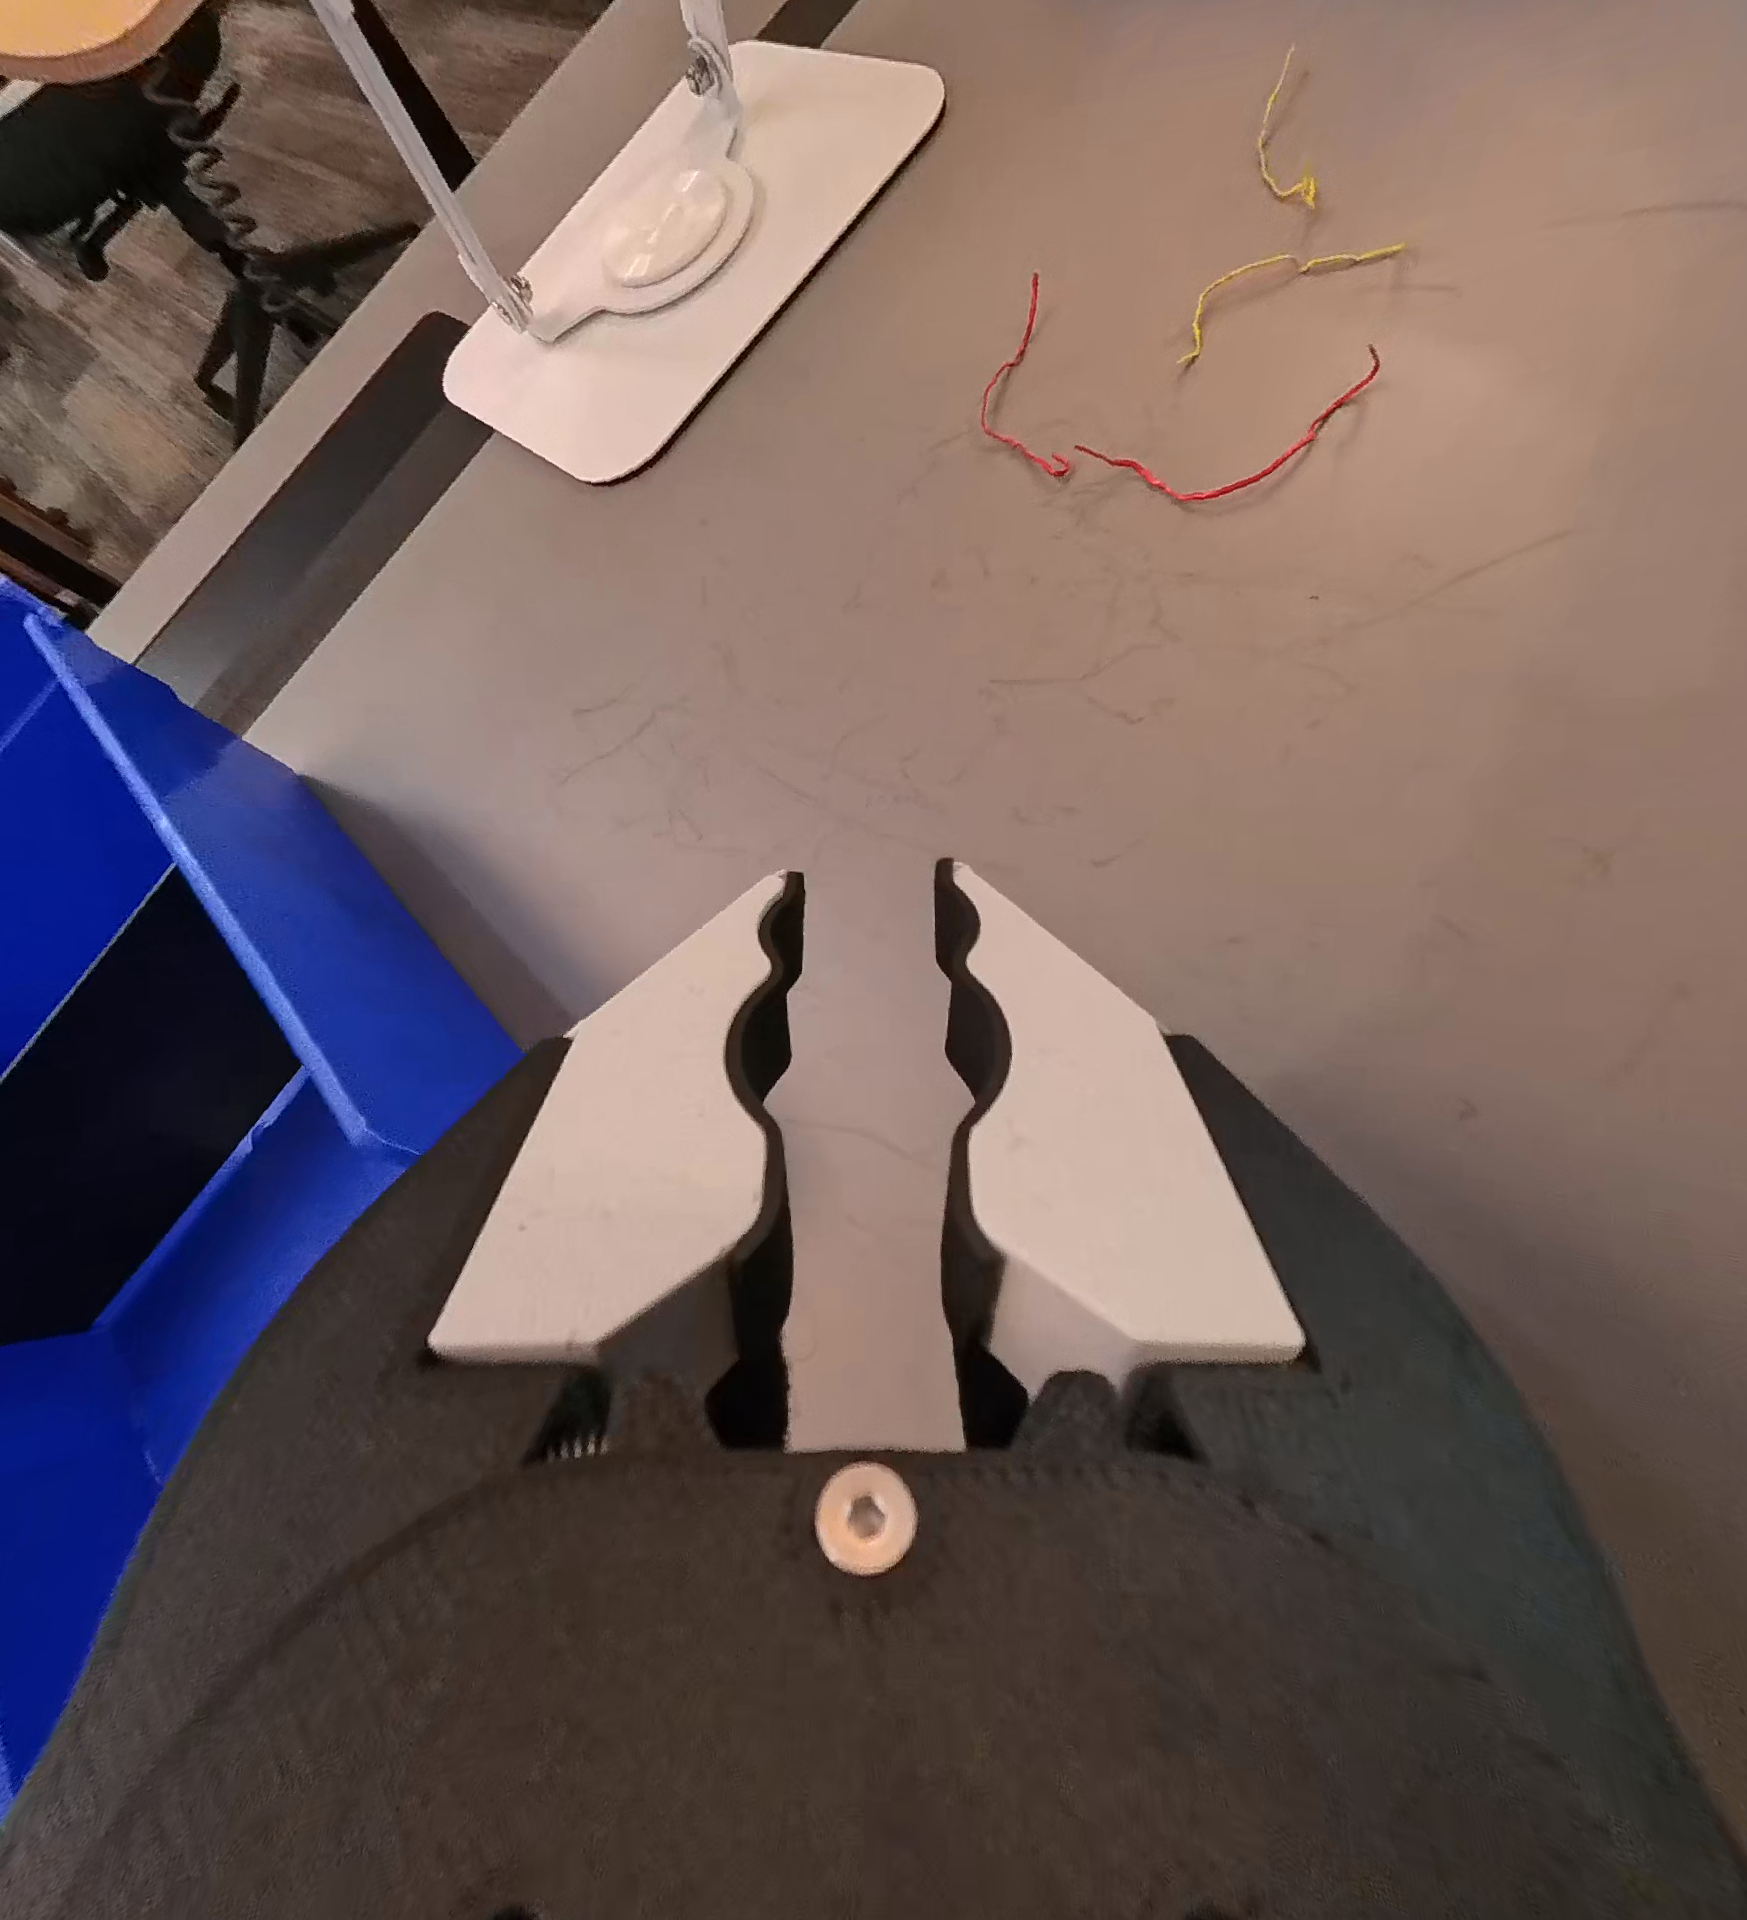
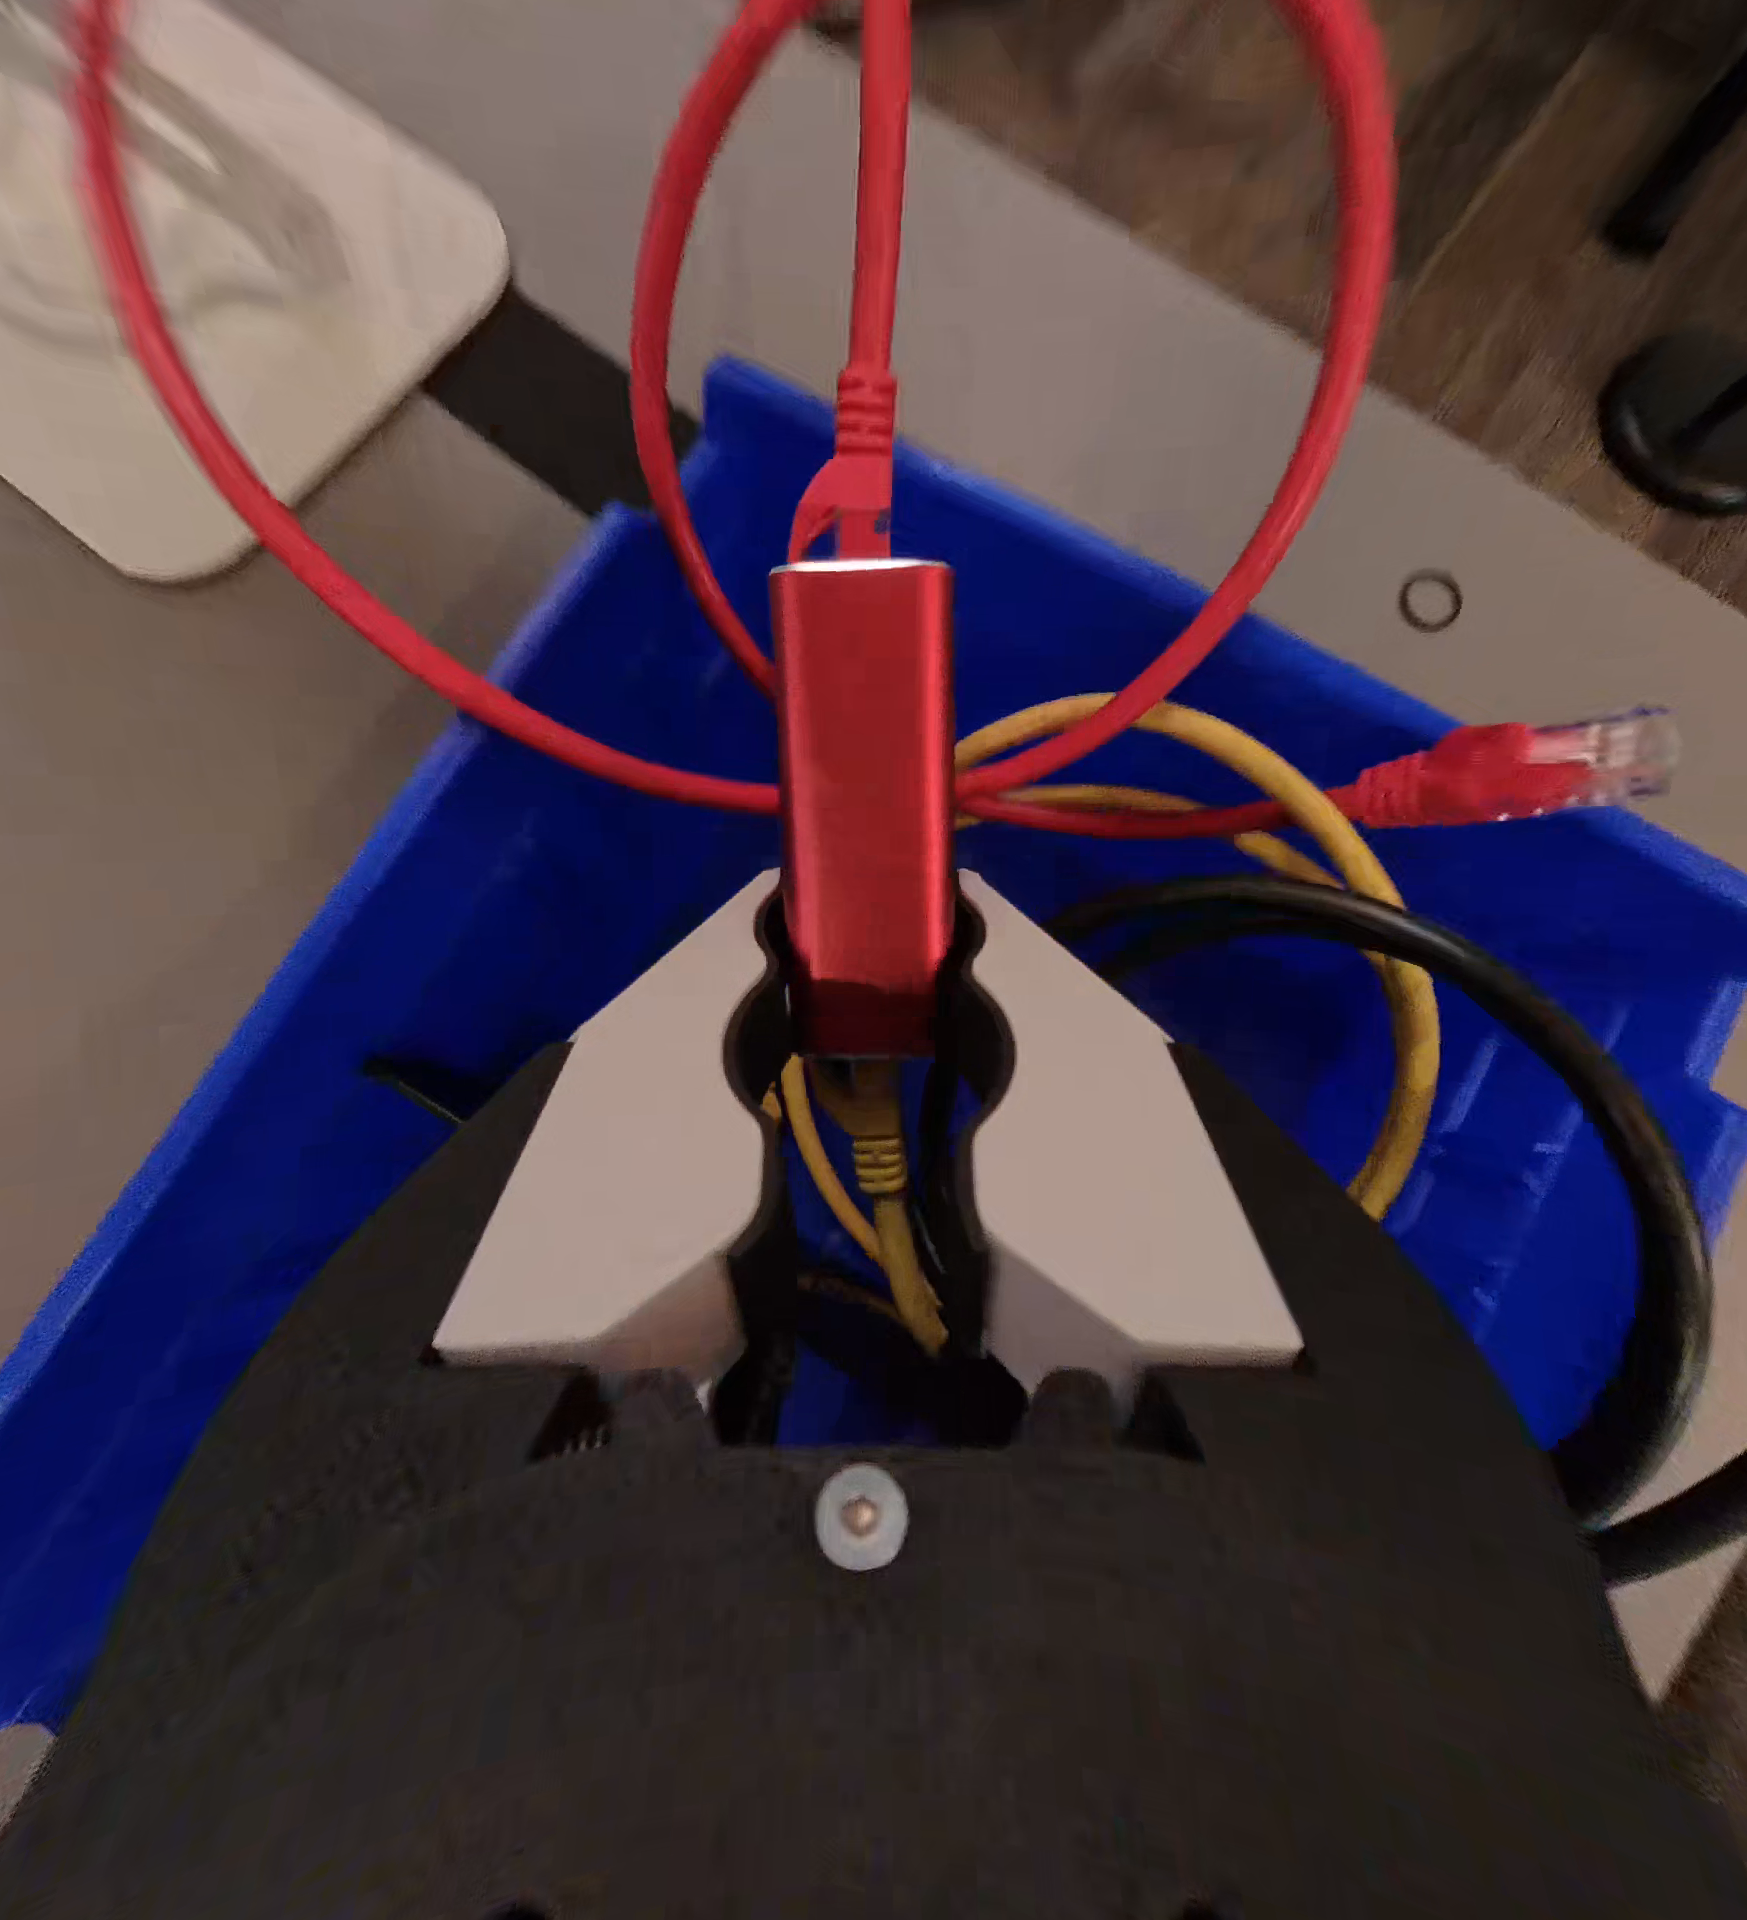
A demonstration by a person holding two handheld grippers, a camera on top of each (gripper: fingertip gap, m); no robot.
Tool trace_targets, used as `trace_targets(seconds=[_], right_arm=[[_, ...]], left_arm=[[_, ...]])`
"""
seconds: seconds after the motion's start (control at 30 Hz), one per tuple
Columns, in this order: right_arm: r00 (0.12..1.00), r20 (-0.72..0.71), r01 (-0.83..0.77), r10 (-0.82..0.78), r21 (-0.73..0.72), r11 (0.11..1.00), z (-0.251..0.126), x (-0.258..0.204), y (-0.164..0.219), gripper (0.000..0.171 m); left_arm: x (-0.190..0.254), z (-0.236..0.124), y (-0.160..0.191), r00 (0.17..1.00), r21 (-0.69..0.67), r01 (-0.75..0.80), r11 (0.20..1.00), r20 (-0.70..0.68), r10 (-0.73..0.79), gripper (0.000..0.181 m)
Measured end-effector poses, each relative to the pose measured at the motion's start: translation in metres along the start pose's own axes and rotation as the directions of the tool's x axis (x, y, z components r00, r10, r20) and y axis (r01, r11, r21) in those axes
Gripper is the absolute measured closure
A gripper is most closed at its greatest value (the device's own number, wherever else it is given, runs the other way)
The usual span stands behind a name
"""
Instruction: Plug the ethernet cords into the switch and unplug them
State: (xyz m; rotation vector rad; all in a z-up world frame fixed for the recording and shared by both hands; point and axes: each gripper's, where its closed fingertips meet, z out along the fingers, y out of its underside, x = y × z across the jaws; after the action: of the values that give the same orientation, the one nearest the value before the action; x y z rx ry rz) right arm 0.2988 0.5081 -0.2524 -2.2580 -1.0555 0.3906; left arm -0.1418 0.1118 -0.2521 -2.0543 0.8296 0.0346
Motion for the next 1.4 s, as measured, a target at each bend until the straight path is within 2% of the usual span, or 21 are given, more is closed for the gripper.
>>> trace_targets(seconds=[0.1,0.2,0.37,0.43,0.5,0.53,0.57,0.67,0.73,0.9,1.03,1.17,1.3,1.4], right_arm=[[1.0,0.021,0.005,-0.001,-0.189,0.982,0.014,-0.001,0.023,0.145],[0.999,0.038,0.001,0.011,-0.299,0.954,0.02,-0.004,0.033,0.145],[0.998,0.057,0.026,0.004,-0.518,0.855,0.025,-0.02,0.066,0.144],[0.999,0.054,0.027,0.004,-0.559,0.829,0.021,-0.029,0.073,0.145],[0.996,0.03,-0.051,0.084,-0.579,0.814,0.016,-0.037,0.078,0.145],[0.993,0.024,-0.081,0.116,-0.574,0.815,0.015,-0.042,0.08,0.144],[0.99,0.017,-0.105,0.137,-0.549,0.829,0.014,-0.045,0.079,0.135],[0.991,-0.041,-0.134,0.129,-0.415,0.9,-0.001,-0.046,0.066,0.098],[0.994,-0.092,-0.093,0.064,-0.358,0.929,-0.02,-0.044,0.059,0.072],[0.991,-0.128,-0.068,0.033,-0.279,0.958,-0.065,-0.046,0.051,0.075],[0.968,-0.246,-0.087,0.058,-0.111,0.99,-0.121,-0.023,0.05,0.087],[0.948,-0.264,-0.199,0.179,-0.048,0.979,-0.149,-0.005,0.096,0.078],[0.94,-0.267,-0.241,0.211,-0.083,0.967,-0.145,-0.002,0.149,0.076],[0.933,-0.275,-0.266,0.231,-0.097,0.959,-0.132,0.001,0.176,0.092]], left_arm=[[0.001,0.001,0.001,1.0,-0.005,-0.004,1.0,-0.003,0.004,0.159],[0.002,0.003,0.003,1.0,-0.012,-0.004,1.0,-0.008,0.004,0.159],[0.003,0.004,0.002,1.0,-0.01,0.007,1.0,-0.019,-0.008,0.159],[0.003,0.005,0.001,1.0,-0.009,0.009,1.0,-0.023,-0.009,0.159],[0.004,0.005,-0.001,1.0,-0.005,0.009,1.0,-0.025,-0.009,0.158],[0.004,0.004,-0.002,1.0,-0.001,0.01,1.0,-0.026,-0.01,0.158],[0.003,0.002,-0.004,1.0,0.004,0.011,1.0,-0.022,-0.011,0.157],[-0.003,-0.007,-0.01,1.0,0.033,0.025,0.999,0.001,-0.025,0.155],[-0.015,-0.015,-0.011,0.999,0.045,0.03,0.999,0.041,-0.032,0.153],[-0.052,-0.04,-0.015,0.985,0.081,0.084,0.993,0.145,-0.095,0.15],[-0.105,-0.081,-0.007,0.941,0.097,0.112,0.989,0.308,-0.137,0.144],[-0.178,-0.125,0.042,0.832,0.062,0.272,0.96,0.487,-0.267,0.125],[-0.233,-0.149,0.101,0.729,0.052,0.424,0.904,0.573,-0.374,0.117],[-0.254,-0.143,0.13,0.709,0.047,0.509,0.86,0.544,-0.449,0.109]])
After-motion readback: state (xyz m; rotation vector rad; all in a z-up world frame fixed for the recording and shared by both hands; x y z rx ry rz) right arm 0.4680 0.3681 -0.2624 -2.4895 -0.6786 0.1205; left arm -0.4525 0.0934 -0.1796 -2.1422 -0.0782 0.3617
